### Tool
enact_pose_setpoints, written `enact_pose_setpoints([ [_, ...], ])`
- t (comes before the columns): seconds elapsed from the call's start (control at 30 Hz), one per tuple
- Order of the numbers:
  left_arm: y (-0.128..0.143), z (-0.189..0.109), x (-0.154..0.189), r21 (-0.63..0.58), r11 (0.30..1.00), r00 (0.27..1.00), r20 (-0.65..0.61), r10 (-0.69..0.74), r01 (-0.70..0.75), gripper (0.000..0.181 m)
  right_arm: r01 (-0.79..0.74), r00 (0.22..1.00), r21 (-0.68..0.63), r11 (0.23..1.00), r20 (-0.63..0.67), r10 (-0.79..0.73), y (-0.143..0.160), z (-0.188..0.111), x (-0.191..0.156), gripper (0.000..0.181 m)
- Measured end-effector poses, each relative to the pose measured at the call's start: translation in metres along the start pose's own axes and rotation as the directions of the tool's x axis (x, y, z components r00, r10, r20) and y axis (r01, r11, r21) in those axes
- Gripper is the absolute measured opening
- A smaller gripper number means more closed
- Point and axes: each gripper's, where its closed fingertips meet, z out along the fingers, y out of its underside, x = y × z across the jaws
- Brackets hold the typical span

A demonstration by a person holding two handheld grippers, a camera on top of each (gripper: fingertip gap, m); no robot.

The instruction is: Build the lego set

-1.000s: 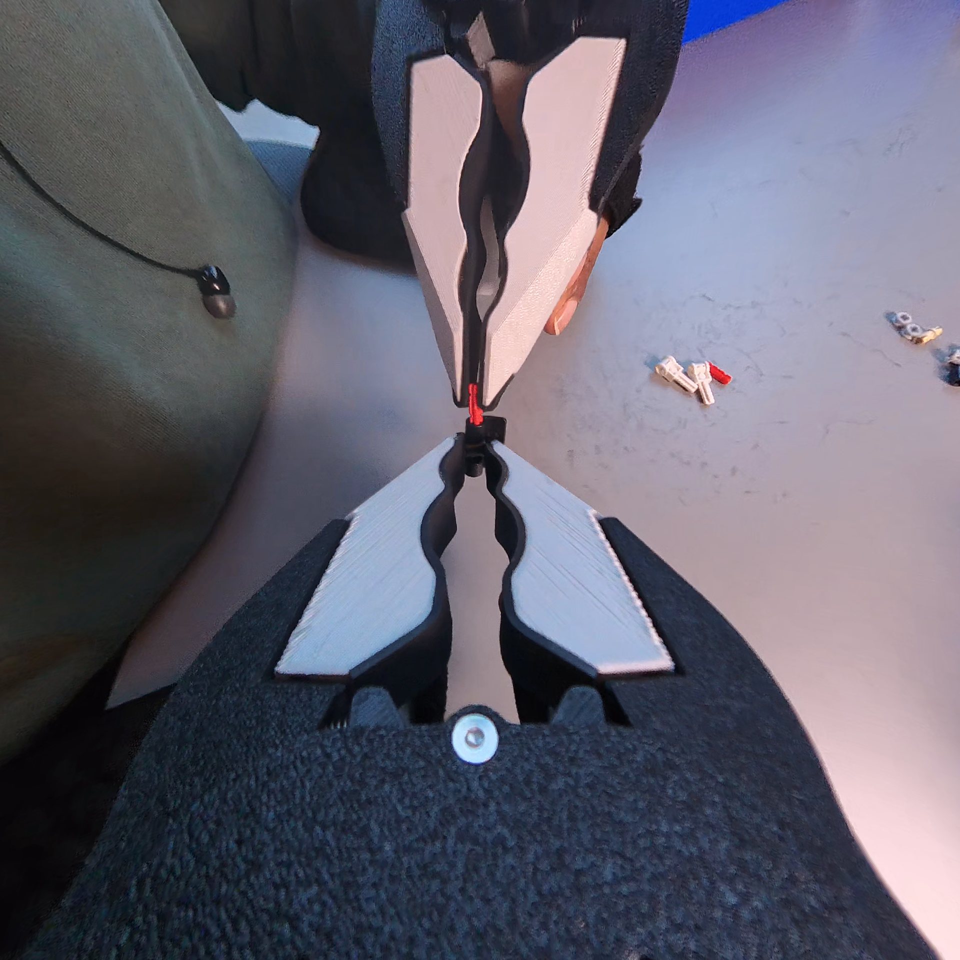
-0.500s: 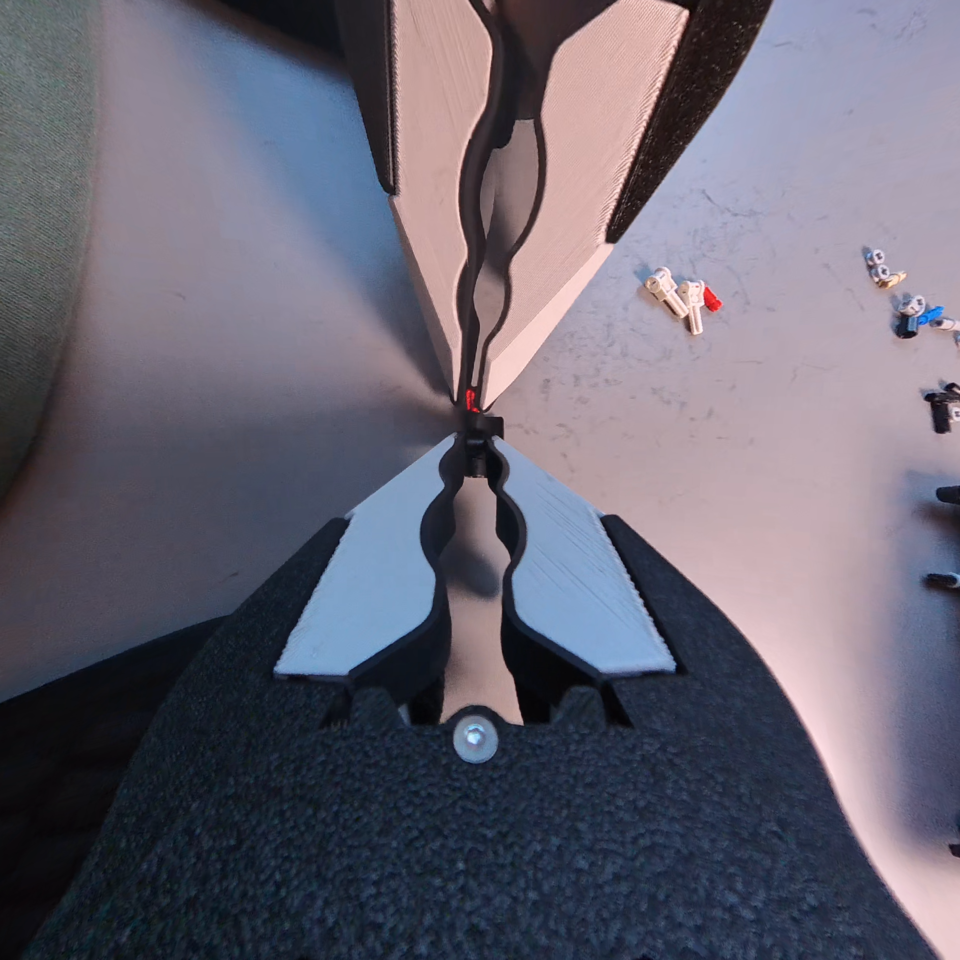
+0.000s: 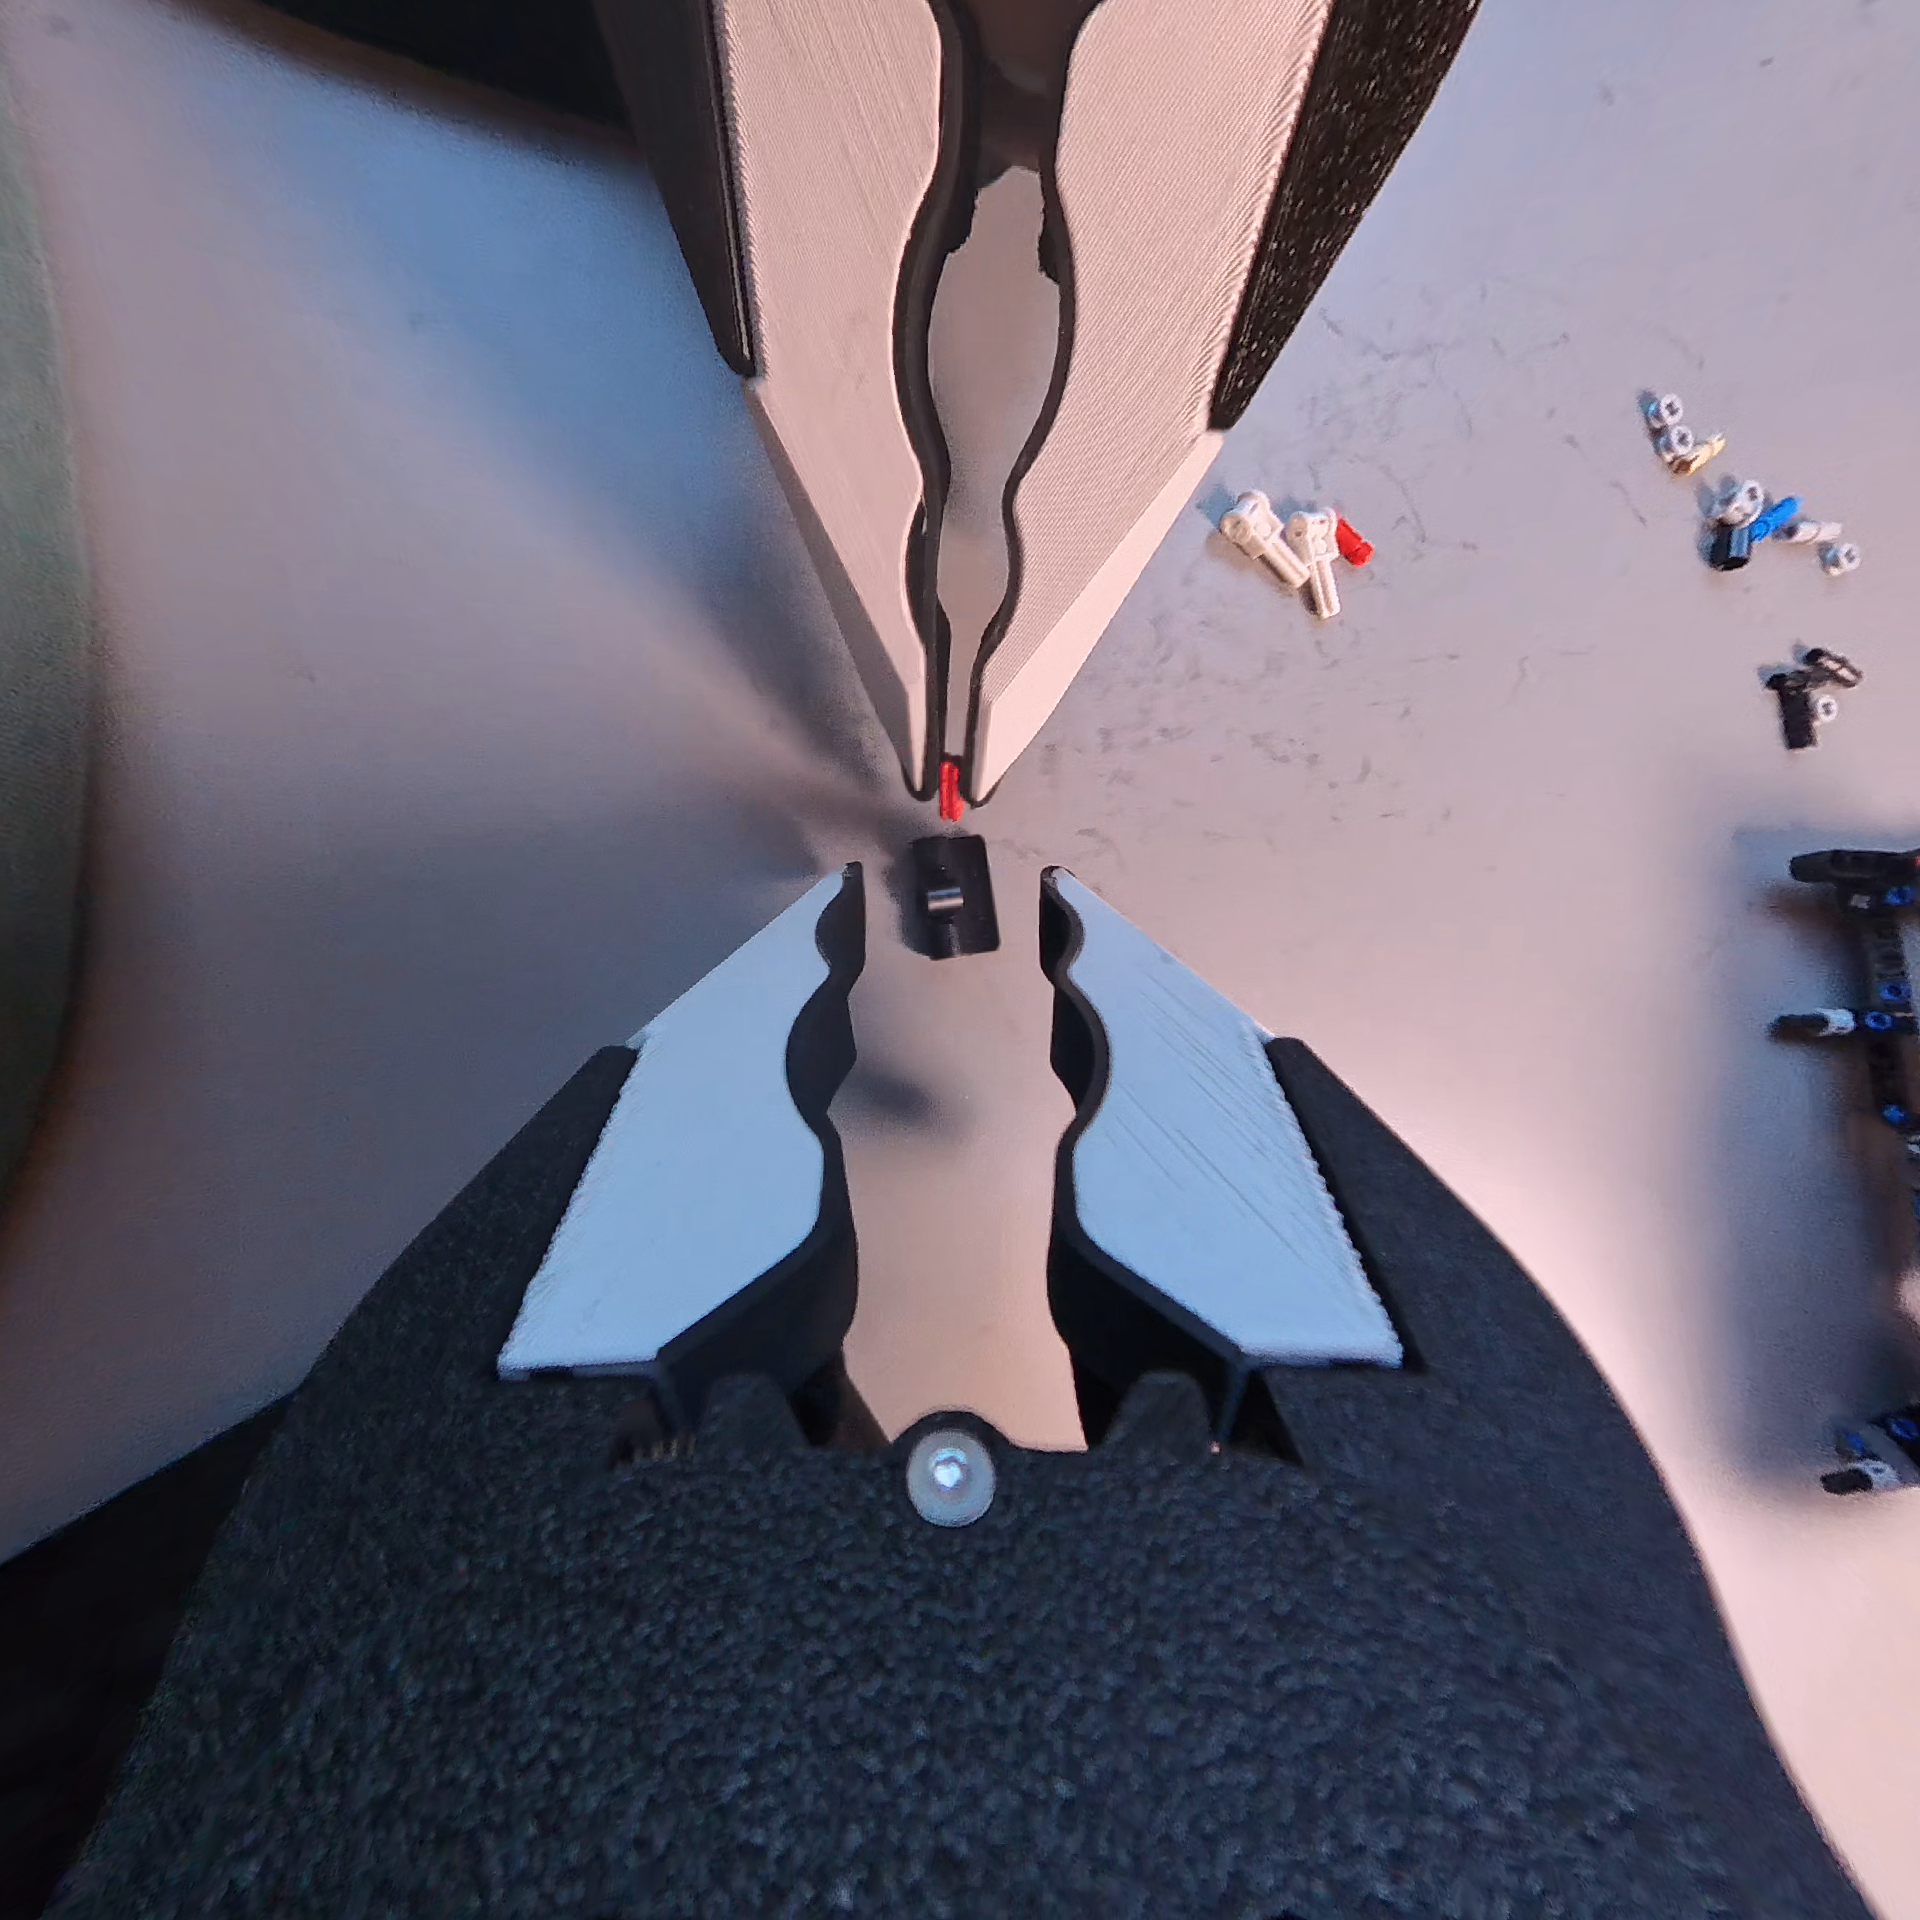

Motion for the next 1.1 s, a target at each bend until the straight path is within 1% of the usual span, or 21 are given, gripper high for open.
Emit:
enact_pose_setpoints([
  [0.1,-0.001,-0.012,-0.007,0.044,0.998,0.999,0.019,-0.039,0.038,0.001,-0.022,0.999,-0.082,0.996,0.035,0.025,0.006,0.004,0.002,0.030],
  [0.13,-0.001,-0.016,-0.010,0.058,0.997,0.998,0.030,-0.053,0.051,0.001,-0.028,0.997,-0.080,0.996,0.071,0.033,0.005,0.005,0.000,0.026],
  [0.2,-0.001,-0.025,-0.015,0.084,0.993,0.995,0.051,-0.082,0.078,0.001,-0.055,0.980,-0.085,0.995,0.188,0.070,0.006,0.007,-0.007,0.013],
  [0.27,-0.001,-0.032,-0.020,0.111,0.989,0.992,0.071,-0.108,0.100,0.001,-0.071,0.964,-0.061,0.996,0.252,0.084,0.006,0.007,-0.007,0.013],
  [0.33,-0.001,-0.036,-0.023,0.137,0.982,0.988,0.067,-0.137,0.127,0.001,-0.072,0.956,-0.045,0.996,0.282,0.082,0.005,0.008,-0.006,0.013],
  [0.47,-0.005,-0.040,-0.024,0.177,0.972,0.985,0.052,-0.166,0.155,0.001,-0.030,0.972,0.015,0.999,0.233,0.026,0.002,0.009,-0.005,0.010],
  [0.5,-0.009,-0.042,-0.024,0.196,0.967,0.983,0.046,-0.176,0.164,0.001,-0.056,0.976,0.066,0.996,0.213,0.040,-0.004,0.011,-0.004,0.006],
  [0.57,-0.019,-0.050,-0.026,0.264,0.945,0.977,0.026,-0.210,0.195,0.001,-0.102,0.979,0.133,0.986,0.190,0.076,-0.009,0.011,0.000,0.007],
  [0.6,-0.024,-0.056,-0.029,0.307,0.927,0.972,0.026,-0.233,0.214,0.001,-0.135,0.980,0.202,0.970,0.173,0.100,-0.017,0.006,0.007,0.007],
  [0.67,-0.035,-0.072,-0.041,0.409,0.876,0.957,0.025,-0.289,0.254,0.001,-0.220,0.971,0.366,0.904,0.173,0.166,-0.041,-0.014,0.022,0.007],
  [0.73,-0.045,-0.092,-0.054,0.520,0.798,0.934,0.003,-0.358,0.304,0.001,-0.245,0.969,0.513,0.823,0.142,0.201,-0.061,-0.035,0.037,0.007],
  [0.8,-0.053,-0.110,-0.061,0.609,0.721,0.919,-0.034,-0.393,0.332,0.001,-0.283,0.959,0.617,0.734,0.191,0.208,-0.078,-0.052,0.039,0.007],
  [0.87,-0.061,-0.122,-0.062,0.668,0.656,0.912,-0.088,-0.400,0.352,0.001,-0.313,0.950,0.704,0.638,0.225,0.217,-0.092,-0.065,0.043,0.007],
  [0.93,-0.066,-0.129,-0.059,0.696,0.616,0.910,-0.137,-0.390,0.369,0.002,-0.372,0.928,0.761,0.532,0.300,0.220,-0.102,-0.078,0.047,0.008],
  [0.97,-0.067,-0.130,-0.058,0.703,0.607,0.911,-0.147,-0.386,0.371,0.002,-0.403,0.915,0.771,0.493,0.341,0.215,-0.106,-0.084,0.047,0.008],
  [1.03,-0.068,-0.130,-0.056,0.703,0.600,0.909,-0.170,-0.380,0.382,0.002,-0.417,0.909,0.777,0.471,0.369,0.196,-0.108,-0.089,0.045,0.009],
  [1.1,-0.071,-0.131,-0.054,0.712,0.584,0.908,-0.191,-0.374,0.390,0.001,-0.425,0.904,0.770,0.475,0.386,0.182,-0.109,-0.087,0.039,0.008],
])
